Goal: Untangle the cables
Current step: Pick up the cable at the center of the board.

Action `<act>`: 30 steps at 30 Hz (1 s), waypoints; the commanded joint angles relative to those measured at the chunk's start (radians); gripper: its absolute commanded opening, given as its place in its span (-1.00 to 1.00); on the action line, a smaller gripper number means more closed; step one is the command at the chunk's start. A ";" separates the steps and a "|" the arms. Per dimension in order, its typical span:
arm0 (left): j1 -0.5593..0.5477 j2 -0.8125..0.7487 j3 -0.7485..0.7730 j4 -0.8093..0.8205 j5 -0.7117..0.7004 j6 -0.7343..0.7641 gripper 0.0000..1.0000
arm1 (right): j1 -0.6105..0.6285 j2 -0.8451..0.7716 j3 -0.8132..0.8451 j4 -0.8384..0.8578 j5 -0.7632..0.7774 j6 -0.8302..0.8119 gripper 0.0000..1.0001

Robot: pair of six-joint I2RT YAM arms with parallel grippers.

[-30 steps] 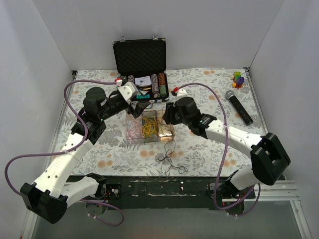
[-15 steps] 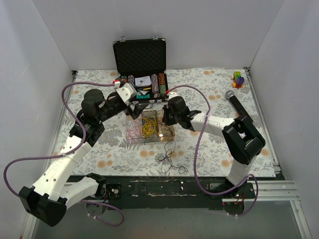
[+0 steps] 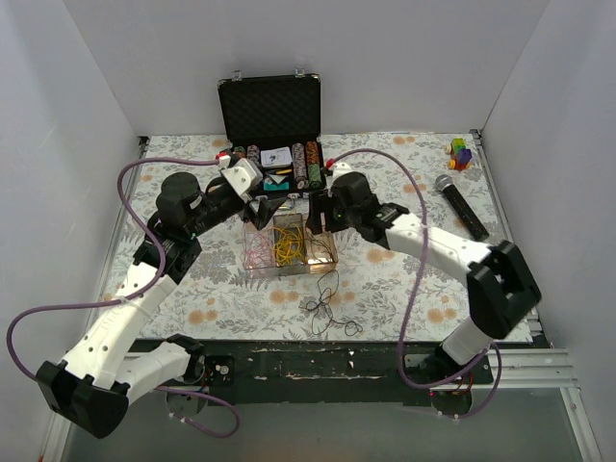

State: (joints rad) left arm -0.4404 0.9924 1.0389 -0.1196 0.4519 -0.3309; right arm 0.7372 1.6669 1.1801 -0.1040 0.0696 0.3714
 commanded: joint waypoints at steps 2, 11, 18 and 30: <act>0.006 -0.035 0.035 -0.018 -0.021 -0.030 0.72 | 0.005 -0.307 -0.117 -0.057 0.013 0.004 0.68; 0.006 -0.052 0.062 -0.075 -0.024 -0.013 0.72 | 0.243 -0.555 -0.382 -0.149 0.102 0.127 0.75; 0.006 -0.066 0.081 -0.107 -0.016 -0.020 0.72 | 0.395 -0.486 -0.502 -0.077 0.215 0.248 0.77; 0.006 -0.107 0.076 -0.144 -0.025 0.001 0.72 | 0.449 -0.185 -0.435 -0.040 0.381 0.369 0.75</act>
State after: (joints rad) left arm -0.4404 0.9215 1.0882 -0.2379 0.4335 -0.3431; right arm 1.1618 1.4120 0.6926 -0.1875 0.3691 0.6781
